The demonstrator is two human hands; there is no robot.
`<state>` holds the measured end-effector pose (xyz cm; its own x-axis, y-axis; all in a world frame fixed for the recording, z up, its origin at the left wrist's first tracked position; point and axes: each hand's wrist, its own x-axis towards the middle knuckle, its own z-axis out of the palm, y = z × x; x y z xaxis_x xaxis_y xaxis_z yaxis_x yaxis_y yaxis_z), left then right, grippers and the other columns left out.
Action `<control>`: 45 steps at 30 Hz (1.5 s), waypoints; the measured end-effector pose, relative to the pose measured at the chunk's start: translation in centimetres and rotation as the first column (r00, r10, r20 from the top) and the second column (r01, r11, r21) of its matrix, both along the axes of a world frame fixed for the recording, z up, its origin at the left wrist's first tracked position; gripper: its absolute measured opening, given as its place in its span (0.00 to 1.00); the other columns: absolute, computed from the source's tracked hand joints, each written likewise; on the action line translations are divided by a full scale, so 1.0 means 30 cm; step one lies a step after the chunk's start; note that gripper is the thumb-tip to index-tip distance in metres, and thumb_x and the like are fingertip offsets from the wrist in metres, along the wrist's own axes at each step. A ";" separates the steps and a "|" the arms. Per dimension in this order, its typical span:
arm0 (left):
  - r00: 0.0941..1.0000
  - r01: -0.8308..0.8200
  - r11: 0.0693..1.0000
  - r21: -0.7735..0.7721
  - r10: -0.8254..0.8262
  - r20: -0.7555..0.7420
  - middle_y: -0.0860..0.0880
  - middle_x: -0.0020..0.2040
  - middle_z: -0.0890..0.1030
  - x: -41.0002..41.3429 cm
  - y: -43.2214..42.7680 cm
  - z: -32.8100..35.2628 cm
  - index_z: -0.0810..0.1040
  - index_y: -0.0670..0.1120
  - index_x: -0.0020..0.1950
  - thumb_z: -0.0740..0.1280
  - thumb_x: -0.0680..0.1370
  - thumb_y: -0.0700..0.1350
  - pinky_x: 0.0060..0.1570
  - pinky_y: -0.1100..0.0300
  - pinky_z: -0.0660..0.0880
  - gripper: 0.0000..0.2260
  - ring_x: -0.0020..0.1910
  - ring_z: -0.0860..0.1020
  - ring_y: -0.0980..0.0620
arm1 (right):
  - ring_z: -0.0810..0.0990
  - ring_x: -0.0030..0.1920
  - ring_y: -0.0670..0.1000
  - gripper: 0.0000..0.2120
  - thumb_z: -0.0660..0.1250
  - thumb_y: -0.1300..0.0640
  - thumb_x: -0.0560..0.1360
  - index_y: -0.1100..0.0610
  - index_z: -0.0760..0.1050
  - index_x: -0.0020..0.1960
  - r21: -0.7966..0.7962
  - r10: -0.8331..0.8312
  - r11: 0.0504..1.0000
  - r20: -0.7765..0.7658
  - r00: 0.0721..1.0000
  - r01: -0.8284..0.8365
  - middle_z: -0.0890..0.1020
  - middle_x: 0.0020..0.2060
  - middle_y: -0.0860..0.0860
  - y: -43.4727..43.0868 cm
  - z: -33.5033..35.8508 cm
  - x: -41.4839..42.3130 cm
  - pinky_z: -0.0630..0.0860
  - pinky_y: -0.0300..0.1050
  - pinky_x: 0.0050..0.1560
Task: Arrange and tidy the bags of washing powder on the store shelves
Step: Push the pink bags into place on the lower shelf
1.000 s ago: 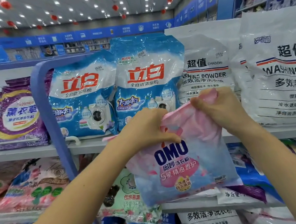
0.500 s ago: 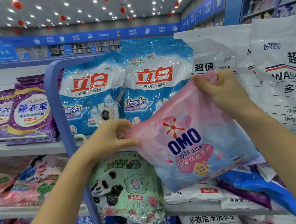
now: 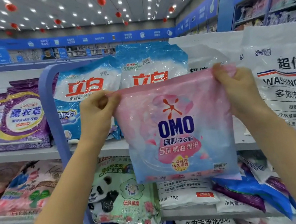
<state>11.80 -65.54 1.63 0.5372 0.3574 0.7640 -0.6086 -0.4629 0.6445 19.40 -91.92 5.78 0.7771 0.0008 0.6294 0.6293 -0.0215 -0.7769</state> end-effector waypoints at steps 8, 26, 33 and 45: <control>0.926 0.353 0.585 -0.730 -0.332 0.182 0.51 0.45 0.83 -0.005 -0.002 -0.228 0.74 0.46 0.50 0.69 0.70 0.61 0.50 0.58 0.78 0.21 0.48 0.81 0.53 | 0.62 0.20 0.42 0.22 0.64 0.49 0.77 0.56 0.67 0.27 -0.164 0.029 0.986 0.120 0.992 -0.009 0.65 0.18 0.42 0.168 0.132 -0.035 0.59 0.34 0.20; 0.958 0.102 0.908 -0.405 -0.200 -0.206 0.58 0.54 0.82 -0.144 0.056 -0.263 0.75 0.58 0.57 0.62 0.68 0.64 0.42 0.70 0.77 0.21 0.49 0.81 0.62 | 0.82 0.31 0.43 0.13 0.65 0.49 0.77 0.56 0.78 0.40 0.096 0.310 0.950 -0.171 0.935 -0.297 0.83 0.29 0.44 0.252 0.057 0.078 0.77 0.36 0.31; 0.985 -0.097 0.910 -0.403 0.029 -0.170 0.56 0.52 0.84 -0.463 0.359 -0.249 0.79 0.61 0.54 0.63 0.71 0.60 0.43 0.62 0.80 0.14 0.50 0.83 0.53 | 0.81 0.29 0.43 0.16 0.63 0.48 0.76 0.57 0.78 0.35 0.136 0.548 0.836 -0.207 0.810 -0.531 0.82 0.27 0.45 0.608 0.027 -0.100 0.76 0.35 0.28; 0.923 -0.382 0.764 -0.521 0.345 -0.172 0.58 0.49 0.84 -1.172 1.110 -0.208 0.81 0.66 0.48 0.67 0.65 0.66 0.39 0.60 0.80 0.14 0.47 0.84 0.56 | 0.85 0.40 0.52 0.10 0.75 0.63 0.65 0.53 0.85 0.44 0.180 0.860 0.308 -0.472 0.193 -0.934 0.86 0.40 0.53 1.510 -0.295 -0.653 0.80 0.42 0.34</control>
